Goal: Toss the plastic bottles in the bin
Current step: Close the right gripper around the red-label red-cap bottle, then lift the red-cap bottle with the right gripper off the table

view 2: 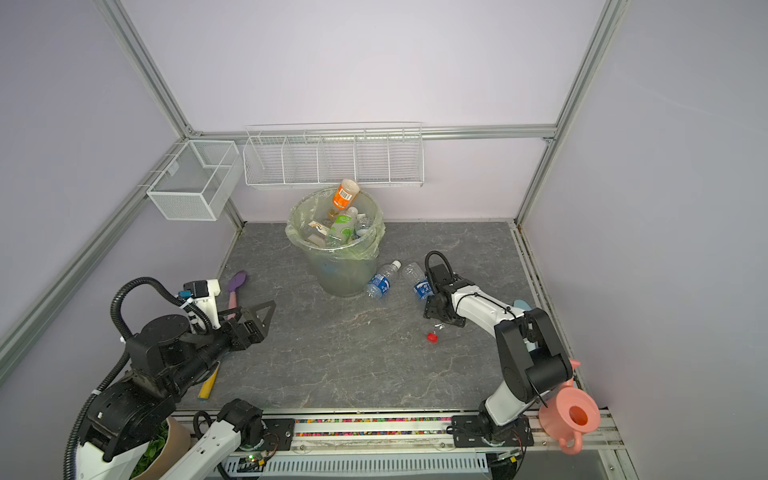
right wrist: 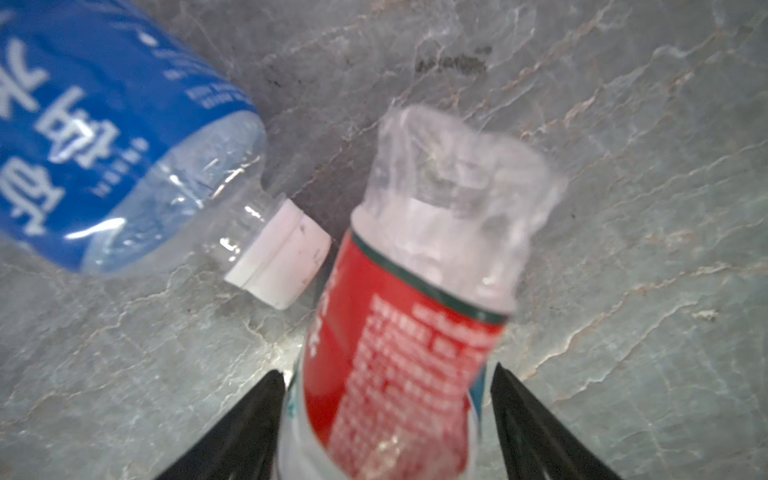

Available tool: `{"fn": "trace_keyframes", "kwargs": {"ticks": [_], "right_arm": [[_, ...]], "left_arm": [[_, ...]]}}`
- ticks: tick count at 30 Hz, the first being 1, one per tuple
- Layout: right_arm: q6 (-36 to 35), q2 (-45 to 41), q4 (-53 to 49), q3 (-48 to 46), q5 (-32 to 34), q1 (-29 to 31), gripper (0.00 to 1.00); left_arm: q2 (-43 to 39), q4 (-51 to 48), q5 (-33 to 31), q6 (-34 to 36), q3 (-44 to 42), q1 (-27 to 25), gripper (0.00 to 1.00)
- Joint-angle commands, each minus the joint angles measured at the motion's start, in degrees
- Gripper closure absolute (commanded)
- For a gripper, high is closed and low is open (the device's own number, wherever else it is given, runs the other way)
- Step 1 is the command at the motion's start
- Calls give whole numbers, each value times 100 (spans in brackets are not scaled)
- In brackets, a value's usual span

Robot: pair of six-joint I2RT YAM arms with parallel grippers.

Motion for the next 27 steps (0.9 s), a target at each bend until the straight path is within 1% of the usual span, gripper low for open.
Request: {"fn": "trace_keyframes", "kwargs": {"ticks": [1, 4, 8, 10, 19, 22, 27], "right_arm": [[139, -61, 117, -199, -72, -29, 24], [166, -139, 132, -294, -72, -30, 31], [232, -243, 150, -370, -143, -34, 51], [289, -384, 154, -580, -162, -32, 57], [369, -1403, -289, -749, 88, -2, 62], [360, -1776, -499, -692, 196, 31, 65], [235, -2430, -923, -440, 420, 182, 80]], "left_arm": [[-31, -102, -94, -69, -88, -23, 1], [-22, -99, -97, -69, -97, -29, 1], [-14, -81, -109, -76, -83, -22, 1], [-30, -93, -110, -78, -79, -23, 1], [-58, -105, -116, -69, -70, -26, 1], [-57, -89, -105, -86, -66, -22, 1], [-75, -90, -83, -87, -87, -22, 2]]}}
